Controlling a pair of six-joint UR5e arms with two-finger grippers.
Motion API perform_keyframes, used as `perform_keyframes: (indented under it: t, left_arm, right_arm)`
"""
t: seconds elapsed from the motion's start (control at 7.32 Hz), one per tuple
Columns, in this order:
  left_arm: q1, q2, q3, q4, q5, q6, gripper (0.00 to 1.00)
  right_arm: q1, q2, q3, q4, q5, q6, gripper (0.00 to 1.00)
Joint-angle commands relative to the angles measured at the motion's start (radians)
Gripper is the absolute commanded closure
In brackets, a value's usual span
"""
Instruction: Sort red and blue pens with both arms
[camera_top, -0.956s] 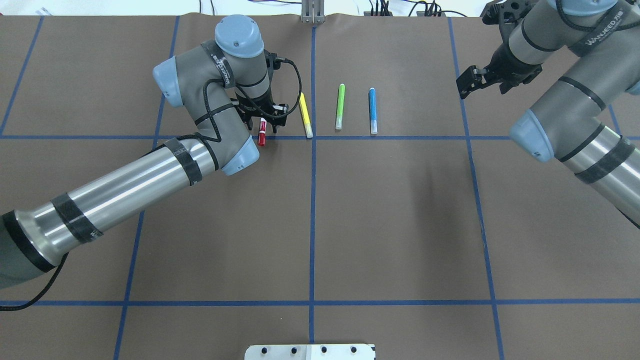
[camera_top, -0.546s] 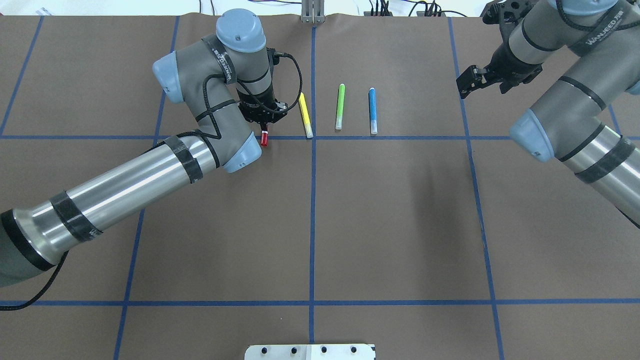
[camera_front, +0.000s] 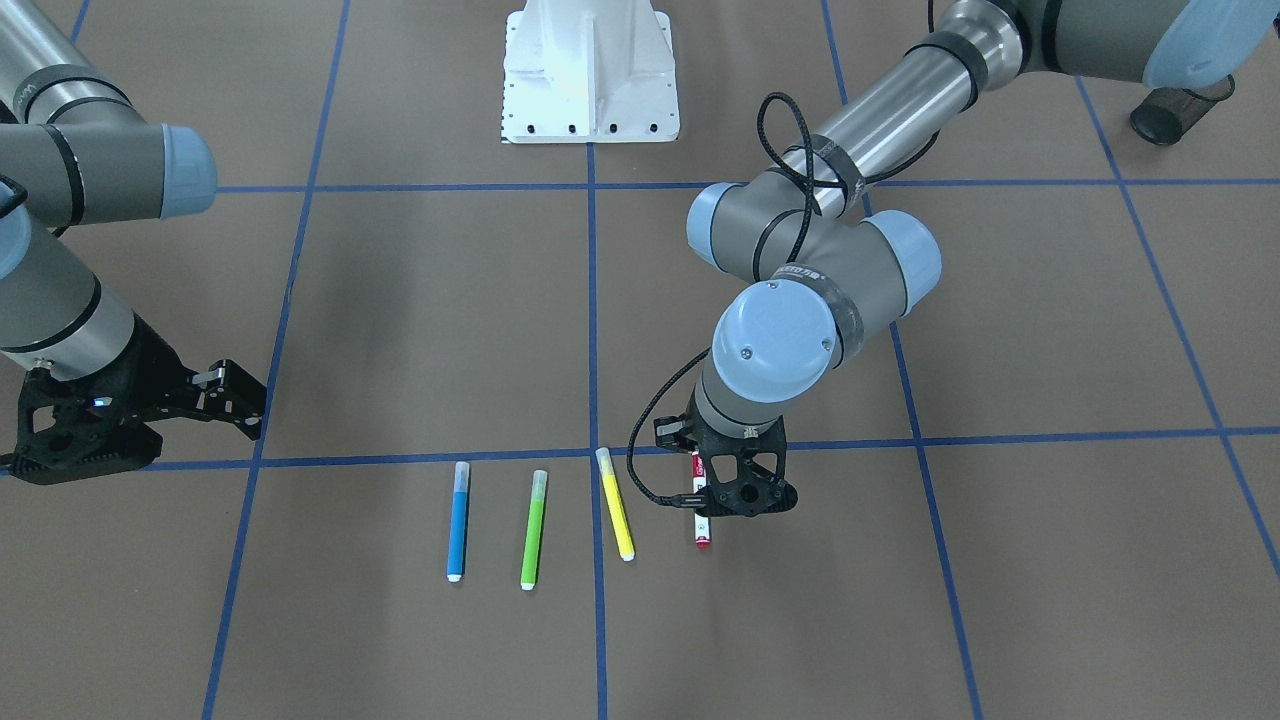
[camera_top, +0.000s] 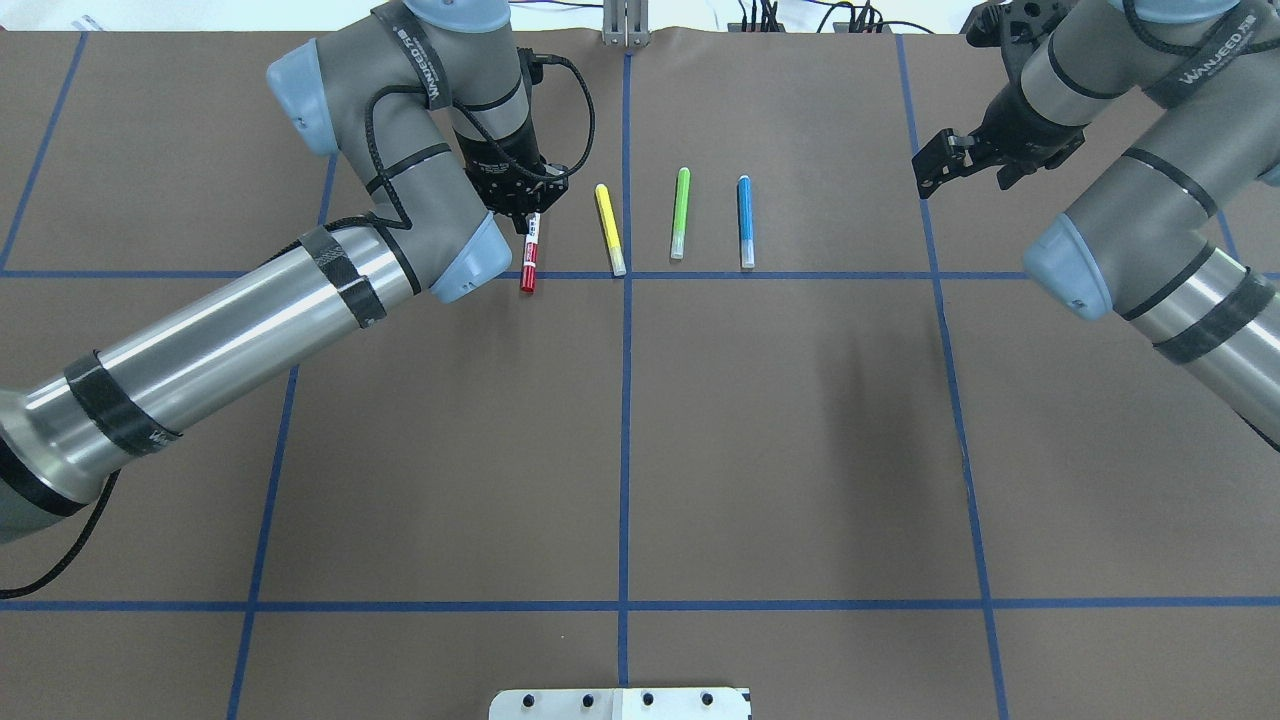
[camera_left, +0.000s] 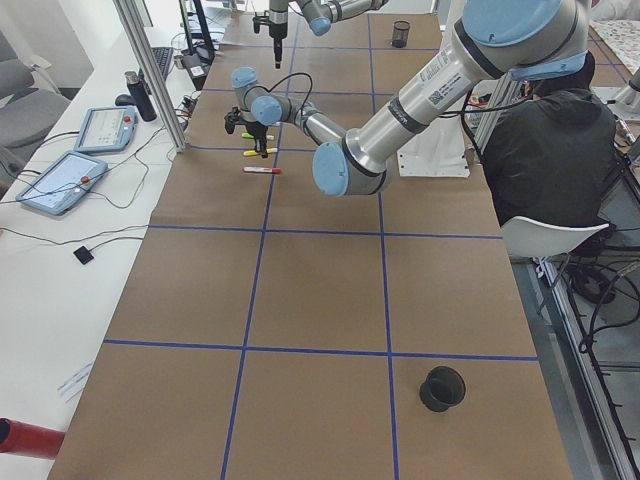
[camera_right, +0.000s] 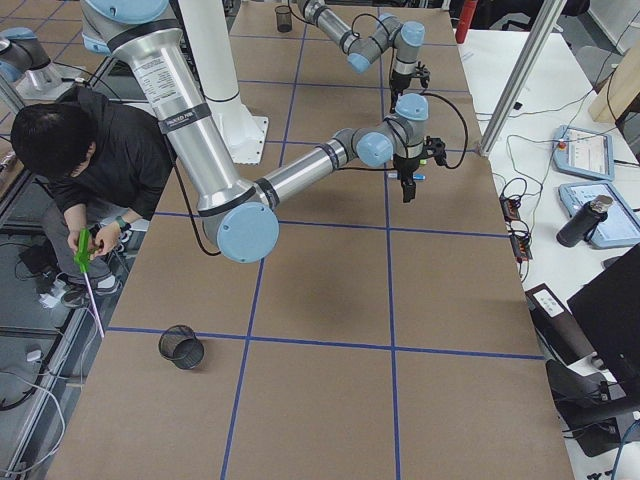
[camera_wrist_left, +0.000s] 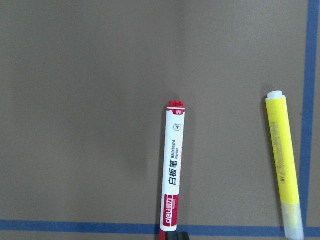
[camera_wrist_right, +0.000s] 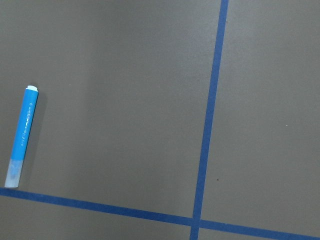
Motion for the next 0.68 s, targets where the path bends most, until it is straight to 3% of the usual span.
perform_keyframes:
  t: [0.0,0.14,0.55]
  left_arm:
    - [0.026,0.011,0.017,-0.049,0.023,0.004,0.09]
    - [0.045,0.010,0.040,-0.086,0.075,-0.004,0.08]
    - [0.054,0.012,0.052,-0.091,0.079,-0.007,0.09]
  right_arm:
    - [-0.001,0.002,0.002,0.001,0.003,0.003,0.00]
    - [-0.001,0.002,0.002,0.003,0.001,0.018,0.00]
    - [-0.001,0.003,0.004,0.003,0.003,0.043,0.01]
